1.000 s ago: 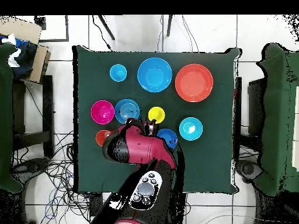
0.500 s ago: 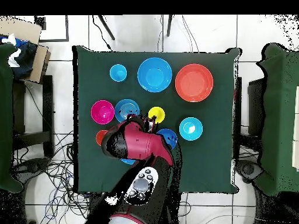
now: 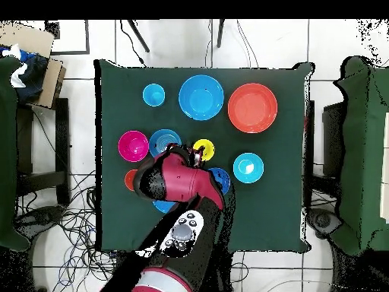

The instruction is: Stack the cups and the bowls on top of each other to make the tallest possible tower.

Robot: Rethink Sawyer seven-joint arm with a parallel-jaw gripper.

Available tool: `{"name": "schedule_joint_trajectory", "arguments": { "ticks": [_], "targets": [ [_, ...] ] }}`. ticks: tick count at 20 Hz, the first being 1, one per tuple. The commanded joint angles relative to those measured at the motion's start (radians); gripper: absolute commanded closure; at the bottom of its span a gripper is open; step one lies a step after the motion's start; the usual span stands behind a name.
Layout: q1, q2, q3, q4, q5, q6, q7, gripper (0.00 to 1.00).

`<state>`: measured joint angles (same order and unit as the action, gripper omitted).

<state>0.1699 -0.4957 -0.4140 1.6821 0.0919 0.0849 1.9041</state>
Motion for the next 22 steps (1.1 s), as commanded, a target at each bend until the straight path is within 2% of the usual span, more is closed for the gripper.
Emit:
{"name": "schedule_joint_trajectory", "arguments": {
  "ticks": [1,14,22],
  "targets": [
    [-0.003,0.078,0.070,-0.074,0.022,-0.094,0.163,0.00],
    [-0.011,0.109,0.070,-0.087,0.028,-0.139,0.158,0.00],
    [0.006,0.130,0.053,-0.102,0.051,-0.147,0.160,0.00]
  ]
}}
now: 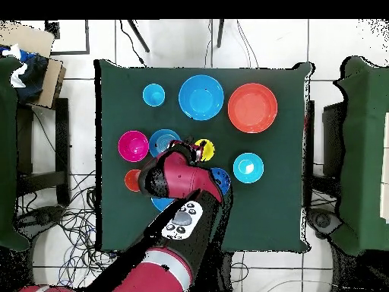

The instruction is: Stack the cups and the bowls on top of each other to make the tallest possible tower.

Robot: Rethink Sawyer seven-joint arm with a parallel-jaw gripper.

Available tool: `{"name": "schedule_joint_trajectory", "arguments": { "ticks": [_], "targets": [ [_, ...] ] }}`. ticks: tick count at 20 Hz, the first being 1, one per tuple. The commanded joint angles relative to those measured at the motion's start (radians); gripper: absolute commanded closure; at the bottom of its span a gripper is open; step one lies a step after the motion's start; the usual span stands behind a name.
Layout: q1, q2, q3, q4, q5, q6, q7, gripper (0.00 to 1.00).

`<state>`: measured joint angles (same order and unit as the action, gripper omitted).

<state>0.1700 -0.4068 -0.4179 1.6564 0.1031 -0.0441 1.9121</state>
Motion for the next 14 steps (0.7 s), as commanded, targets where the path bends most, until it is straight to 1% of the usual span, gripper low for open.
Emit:
{"name": "schedule_joint_trajectory", "arguments": {
  "ticks": [1,14],
  "targets": [
    [0.007,0.046,0.055,-0.080,0.043,-0.021,0.153,0.00],
    [0.017,0.069,0.044,-0.098,0.056,-0.042,0.152,0.00]
  ]
}}
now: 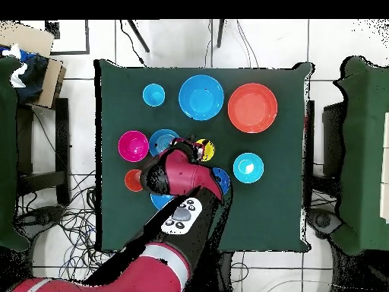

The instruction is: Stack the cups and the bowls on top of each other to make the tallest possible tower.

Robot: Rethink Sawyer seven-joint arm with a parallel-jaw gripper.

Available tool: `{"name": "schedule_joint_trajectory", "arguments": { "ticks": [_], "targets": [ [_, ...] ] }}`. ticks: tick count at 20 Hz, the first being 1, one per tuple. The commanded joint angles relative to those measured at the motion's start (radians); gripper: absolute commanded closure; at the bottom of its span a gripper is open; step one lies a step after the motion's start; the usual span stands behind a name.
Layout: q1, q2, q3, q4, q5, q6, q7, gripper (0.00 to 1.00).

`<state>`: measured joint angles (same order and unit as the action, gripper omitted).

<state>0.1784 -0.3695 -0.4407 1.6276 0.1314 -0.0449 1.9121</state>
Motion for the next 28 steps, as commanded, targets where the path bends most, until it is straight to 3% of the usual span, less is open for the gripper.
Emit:
{"name": "schedule_joint_trajectory", "arguments": {
  "ticks": [1,21,28],
  "targets": [
    [0.008,0.034,0.068,-0.070,0.030,-0.044,0.153,0.00],
    [-0.028,0.094,0.114,-0.106,0.023,-0.106,0.149,0.00],
    [0.003,0.073,0.090,-0.063,0.063,-0.069,0.176,0.00]
  ]
}}
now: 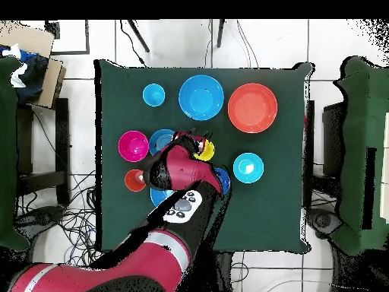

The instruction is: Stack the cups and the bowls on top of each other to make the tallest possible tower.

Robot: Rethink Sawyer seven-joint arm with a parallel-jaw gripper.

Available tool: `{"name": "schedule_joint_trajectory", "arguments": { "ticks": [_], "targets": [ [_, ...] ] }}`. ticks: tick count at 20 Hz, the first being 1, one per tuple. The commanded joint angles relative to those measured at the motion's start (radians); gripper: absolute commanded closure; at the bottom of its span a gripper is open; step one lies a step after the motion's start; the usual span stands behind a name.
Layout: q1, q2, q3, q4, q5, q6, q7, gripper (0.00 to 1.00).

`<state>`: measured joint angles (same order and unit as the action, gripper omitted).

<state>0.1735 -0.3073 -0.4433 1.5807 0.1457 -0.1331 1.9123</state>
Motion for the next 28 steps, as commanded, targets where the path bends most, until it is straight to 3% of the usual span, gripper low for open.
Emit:
{"name": "schedule_joint_trajectory", "arguments": {
  "ticks": [1,10,28],
  "targets": [
    [0.014,0.003,0.089,-0.001,0.056,0.024,0.184,0.00],
    [0.017,-0.174,0.133,0.198,0.036,0.141,0.199,0.00],
    [0.016,-0.129,0.134,0.193,0.059,0.063,0.202,0.00]
  ]
}}
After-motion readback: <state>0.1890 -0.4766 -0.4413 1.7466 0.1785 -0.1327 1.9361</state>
